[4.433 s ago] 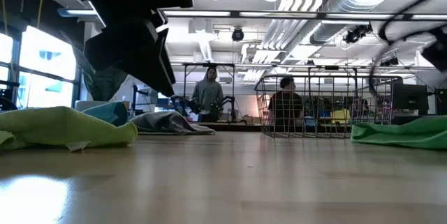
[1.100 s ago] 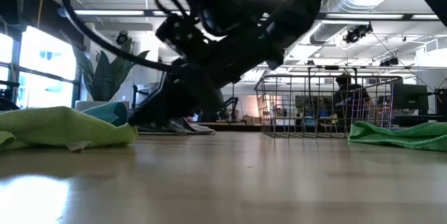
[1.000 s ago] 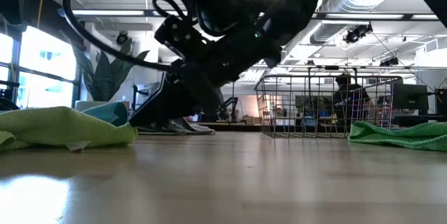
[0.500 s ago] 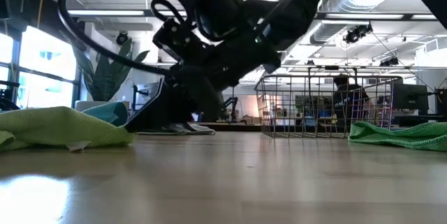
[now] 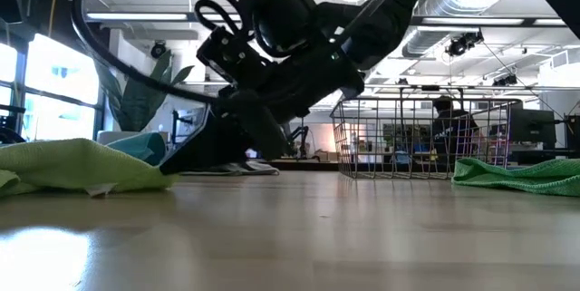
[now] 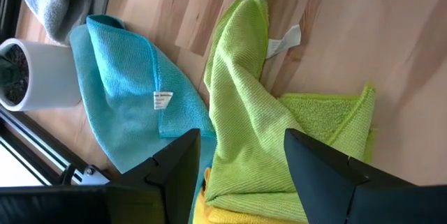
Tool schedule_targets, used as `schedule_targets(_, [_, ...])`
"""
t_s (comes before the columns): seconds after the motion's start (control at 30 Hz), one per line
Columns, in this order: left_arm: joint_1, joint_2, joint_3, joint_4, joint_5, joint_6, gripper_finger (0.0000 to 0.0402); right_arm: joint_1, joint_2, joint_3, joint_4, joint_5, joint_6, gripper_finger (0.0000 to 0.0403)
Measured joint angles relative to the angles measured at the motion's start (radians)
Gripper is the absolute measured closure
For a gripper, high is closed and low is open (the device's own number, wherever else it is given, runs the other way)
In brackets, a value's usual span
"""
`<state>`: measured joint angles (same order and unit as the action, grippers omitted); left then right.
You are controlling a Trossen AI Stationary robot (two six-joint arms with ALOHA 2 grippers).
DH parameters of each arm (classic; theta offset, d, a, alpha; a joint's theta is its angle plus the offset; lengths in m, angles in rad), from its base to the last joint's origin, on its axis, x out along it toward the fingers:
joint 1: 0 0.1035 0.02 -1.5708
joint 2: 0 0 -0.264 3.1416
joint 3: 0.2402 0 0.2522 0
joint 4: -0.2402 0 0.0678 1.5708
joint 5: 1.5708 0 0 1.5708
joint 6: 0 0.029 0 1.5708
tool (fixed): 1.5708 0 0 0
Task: Fold microfiber towels
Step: Fold the light green microfiber towel
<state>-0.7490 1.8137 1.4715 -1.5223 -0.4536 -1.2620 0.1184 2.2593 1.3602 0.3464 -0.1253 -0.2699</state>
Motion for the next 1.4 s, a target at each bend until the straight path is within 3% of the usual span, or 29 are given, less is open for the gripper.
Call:
schedule_targets(0.63, [0.0,0.0,0.0,0.0,-0.011,0.016,0.0204,0.014,-0.003,0.0,-0.041,0.004,0.072,0.0398])
schedule_targets(0.77, [0.0,0.0,0.0,0.0,-0.015,0.016,0.0204,0.031,-0.065,0.0,-0.131,0.016,0.083,0.04])
schedule_targets(0.9, [0.0,0.0,0.0,0.0,-0.056,0.017,0.0204,0.054,-0.187,0.0,-0.295,0.096,0.088,0.0402])
schedule_targets(1.1, [0.003,0.0,0.0,0.005,-0.234,0.017,0.0204,0.086,-0.393,0.0,-0.504,0.177,0.177,0.0402])
schedule_targets(1.4, [0.017,0.0,0.0,0.052,-0.69,0.054,0.0204,0.127,-0.624,0.0,-0.619,0.297,0.335,0.0403])
